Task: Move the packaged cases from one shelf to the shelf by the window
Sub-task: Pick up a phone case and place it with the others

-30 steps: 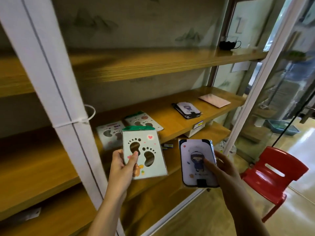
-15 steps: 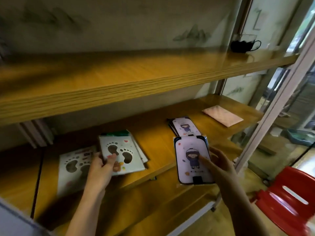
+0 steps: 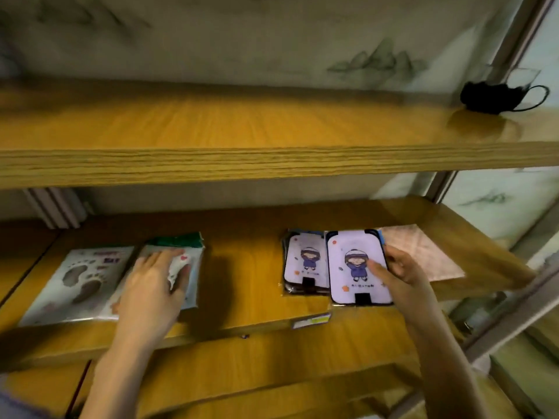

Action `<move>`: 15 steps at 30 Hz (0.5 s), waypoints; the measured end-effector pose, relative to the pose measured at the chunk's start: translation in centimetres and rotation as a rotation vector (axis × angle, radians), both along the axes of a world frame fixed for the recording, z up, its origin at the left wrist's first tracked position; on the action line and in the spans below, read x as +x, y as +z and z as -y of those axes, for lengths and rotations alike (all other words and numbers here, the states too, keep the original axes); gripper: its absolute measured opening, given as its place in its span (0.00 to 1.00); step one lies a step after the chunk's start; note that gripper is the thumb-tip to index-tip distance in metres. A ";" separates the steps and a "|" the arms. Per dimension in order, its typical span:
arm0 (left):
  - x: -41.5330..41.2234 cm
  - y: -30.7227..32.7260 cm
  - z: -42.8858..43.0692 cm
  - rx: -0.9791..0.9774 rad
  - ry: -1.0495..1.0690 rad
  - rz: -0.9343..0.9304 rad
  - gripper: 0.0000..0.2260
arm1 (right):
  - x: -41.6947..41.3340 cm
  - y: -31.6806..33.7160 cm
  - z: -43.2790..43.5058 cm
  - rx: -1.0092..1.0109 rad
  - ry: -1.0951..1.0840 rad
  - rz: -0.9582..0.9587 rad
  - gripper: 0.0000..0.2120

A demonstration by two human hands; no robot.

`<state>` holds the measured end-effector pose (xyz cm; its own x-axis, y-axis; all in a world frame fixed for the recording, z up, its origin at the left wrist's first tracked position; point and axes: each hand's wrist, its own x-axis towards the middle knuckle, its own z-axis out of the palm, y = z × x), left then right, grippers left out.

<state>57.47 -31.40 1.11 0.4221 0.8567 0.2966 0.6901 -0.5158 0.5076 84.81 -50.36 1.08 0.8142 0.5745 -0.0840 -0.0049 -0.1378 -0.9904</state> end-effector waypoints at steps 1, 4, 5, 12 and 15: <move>0.8 0.1 0.5 0.014 -0.016 -0.016 0.15 | 1.3 0.0 0.0 -0.038 0.017 0.027 0.21; 2.7 0.4 2.1 0.037 -0.007 -0.040 0.15 | 4.0 0.3 -0.1 -0.155 0.049 0.142 0.19; 3.2 0.4 2.7 0.044 0.004 -0.044 0.15 | 4.7 0.3 -0.3 -0.197 0.040 0.197 0.19; 3.9 -0.3 5.0 0.055 0.062 -0.083 0.15 | 6.2 -1.0 -1.7 -0.646 0.237 0.461 0.19; 3.8 -0.5 5.4 0.057 0.088 -0.097 0.15 | 5.8 -0.8 -2.0 -0.746 0.331 0.583 0.23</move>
